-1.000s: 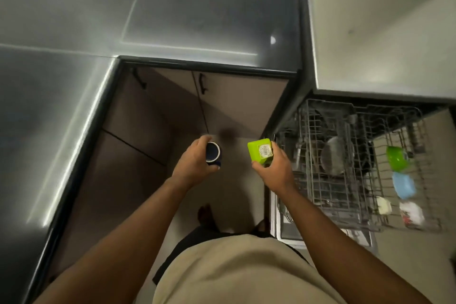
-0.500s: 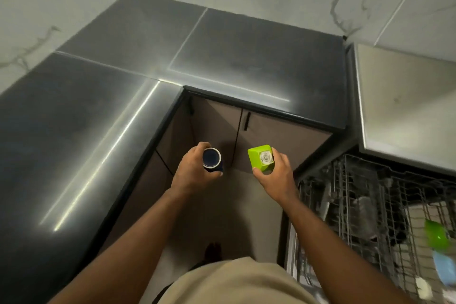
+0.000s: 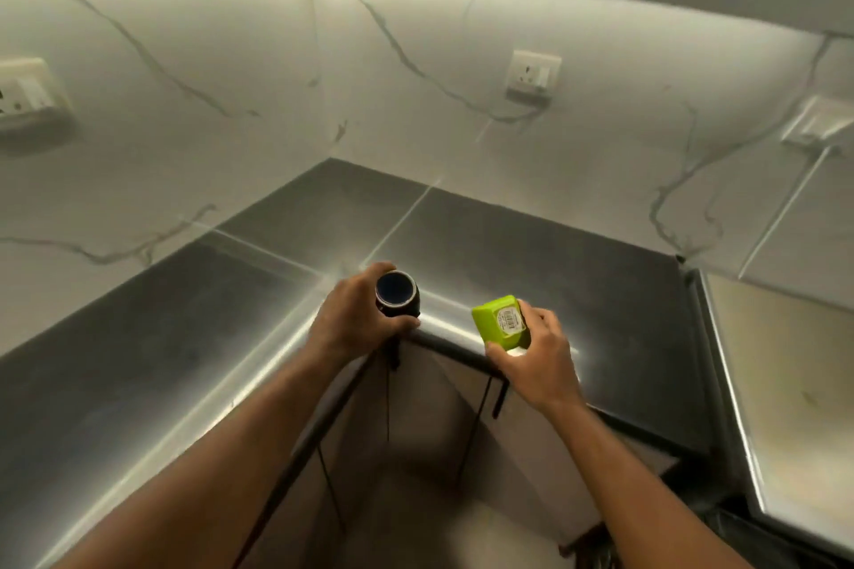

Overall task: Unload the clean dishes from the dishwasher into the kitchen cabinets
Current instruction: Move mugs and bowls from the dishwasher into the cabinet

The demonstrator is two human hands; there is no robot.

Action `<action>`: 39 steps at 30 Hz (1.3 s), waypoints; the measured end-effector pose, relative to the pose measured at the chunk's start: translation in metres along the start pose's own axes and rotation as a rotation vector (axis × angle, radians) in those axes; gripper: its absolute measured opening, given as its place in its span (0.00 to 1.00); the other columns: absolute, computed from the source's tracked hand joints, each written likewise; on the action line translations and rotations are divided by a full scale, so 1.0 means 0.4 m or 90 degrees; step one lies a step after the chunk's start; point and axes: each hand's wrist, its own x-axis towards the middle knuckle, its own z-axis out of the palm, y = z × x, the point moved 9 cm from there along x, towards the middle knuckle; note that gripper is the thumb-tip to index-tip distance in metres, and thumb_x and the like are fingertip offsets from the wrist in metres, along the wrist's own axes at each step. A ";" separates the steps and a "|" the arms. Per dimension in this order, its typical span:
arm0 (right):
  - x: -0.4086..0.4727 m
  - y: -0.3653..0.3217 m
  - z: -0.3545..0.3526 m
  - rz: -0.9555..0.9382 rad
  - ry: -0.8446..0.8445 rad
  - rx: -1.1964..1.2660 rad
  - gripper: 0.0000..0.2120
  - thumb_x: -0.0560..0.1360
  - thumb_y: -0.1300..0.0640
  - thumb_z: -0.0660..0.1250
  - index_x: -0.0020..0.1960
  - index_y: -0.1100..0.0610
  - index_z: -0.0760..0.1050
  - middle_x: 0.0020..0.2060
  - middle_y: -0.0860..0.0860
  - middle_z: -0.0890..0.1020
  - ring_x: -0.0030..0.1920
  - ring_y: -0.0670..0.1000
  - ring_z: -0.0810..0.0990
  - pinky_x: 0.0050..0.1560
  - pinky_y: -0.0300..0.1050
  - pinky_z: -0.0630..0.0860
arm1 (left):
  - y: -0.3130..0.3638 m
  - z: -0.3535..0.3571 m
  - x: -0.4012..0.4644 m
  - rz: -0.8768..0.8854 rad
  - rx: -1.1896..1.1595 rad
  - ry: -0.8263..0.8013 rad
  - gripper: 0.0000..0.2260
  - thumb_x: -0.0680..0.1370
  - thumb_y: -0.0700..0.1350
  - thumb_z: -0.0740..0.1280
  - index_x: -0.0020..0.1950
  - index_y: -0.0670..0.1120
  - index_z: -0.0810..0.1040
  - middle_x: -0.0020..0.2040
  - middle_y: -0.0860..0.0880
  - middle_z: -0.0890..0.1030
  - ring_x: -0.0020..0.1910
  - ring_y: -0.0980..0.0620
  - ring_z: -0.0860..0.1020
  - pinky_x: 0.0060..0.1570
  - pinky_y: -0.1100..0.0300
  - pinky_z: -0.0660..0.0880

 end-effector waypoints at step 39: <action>1.011 -0.695 -0.326 -0.411 0.179 -0.170 0.38 0.71 0.42 0.68 0.76 0.53 0.59 0.62 0.50 0.68 0.59 0.51 0.73 0.52 0.43 0.77 | 0.444 -0.590 0.978 0.274 -0.021 0.234 0.32 0.61 0.55 0.82 0.61 0.52 0.74 0.53 0.55 0.81 0.52 0.52 0.79 0.53 0.51 0.80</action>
